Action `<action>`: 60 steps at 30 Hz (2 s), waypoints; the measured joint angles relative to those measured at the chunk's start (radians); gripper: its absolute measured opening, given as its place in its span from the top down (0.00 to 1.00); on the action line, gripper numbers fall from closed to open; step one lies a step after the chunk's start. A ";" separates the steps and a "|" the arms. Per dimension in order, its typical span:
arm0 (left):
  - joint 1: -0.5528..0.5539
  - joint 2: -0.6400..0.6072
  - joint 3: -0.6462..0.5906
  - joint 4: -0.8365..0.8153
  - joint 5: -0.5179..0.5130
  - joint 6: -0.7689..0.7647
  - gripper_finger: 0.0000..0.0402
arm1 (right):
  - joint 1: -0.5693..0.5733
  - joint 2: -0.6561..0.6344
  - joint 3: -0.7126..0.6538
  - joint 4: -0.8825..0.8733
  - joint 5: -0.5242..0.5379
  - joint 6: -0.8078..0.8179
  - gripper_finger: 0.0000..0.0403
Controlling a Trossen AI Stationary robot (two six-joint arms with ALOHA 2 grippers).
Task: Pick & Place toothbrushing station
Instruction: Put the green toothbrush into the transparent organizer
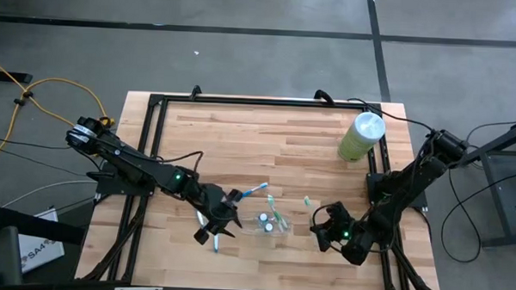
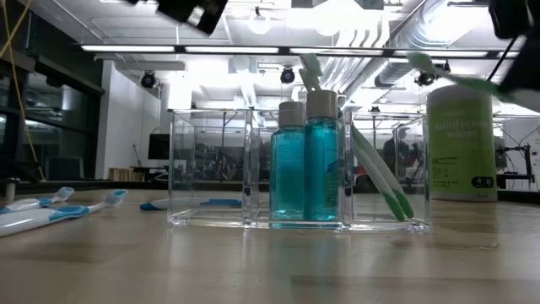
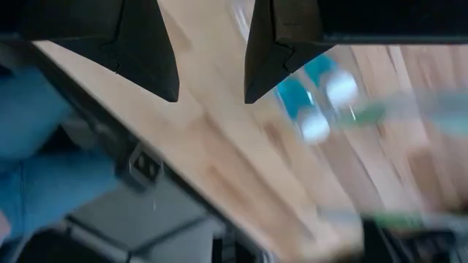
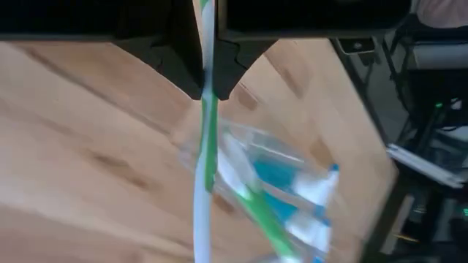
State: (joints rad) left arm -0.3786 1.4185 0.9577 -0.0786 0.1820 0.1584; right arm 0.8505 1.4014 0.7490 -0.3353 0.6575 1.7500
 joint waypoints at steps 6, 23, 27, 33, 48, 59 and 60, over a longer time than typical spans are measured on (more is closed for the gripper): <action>0.002 0.000 0.000 0.222 0.041 0.037 0.62 | 0.000 0.000 0.000 0.214 0.121 -0.306 0.98; 0.124 0.138 0.000 0.704 0.257 -0.122 0.59 | -0.073 -0.001 0.002 0.730 0.116 -1.114 0.99; 0.162 0.181 0.000 0.794 0.257 -0.177 0.56 | -0.102 -0.001 0.002 0.742 0.078 -1.163 0.99; 0.216 0.229 0.000 0.880 0.255 -0.236 0.55 | -0.120 -0.001 0.002 0.791 0.051 -1.245 0.99; 0.253 0.297 0.000 1.004 0.272 -0.280 0.55 | -0.218 -0.001 0.002 0.796 -0.067 -1.278 0.99; 0.264 0.297 0.000 1.027 0.283 -0.265 0.55 | -0.297 -0.001 0.002 0.795 -0.175 -1.284 0.99; 0.268 0.297 0.000 1.026 0.283 -0.264 0.55 | -0.304 -0.001 0.002 0.796 -0.185 -1.284 0.99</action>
State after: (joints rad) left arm -0.1102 1.7157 0.9581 0.9476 0.4648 -0.1059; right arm 0.5470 1.4006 0.7509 0.4603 0.4721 0.4660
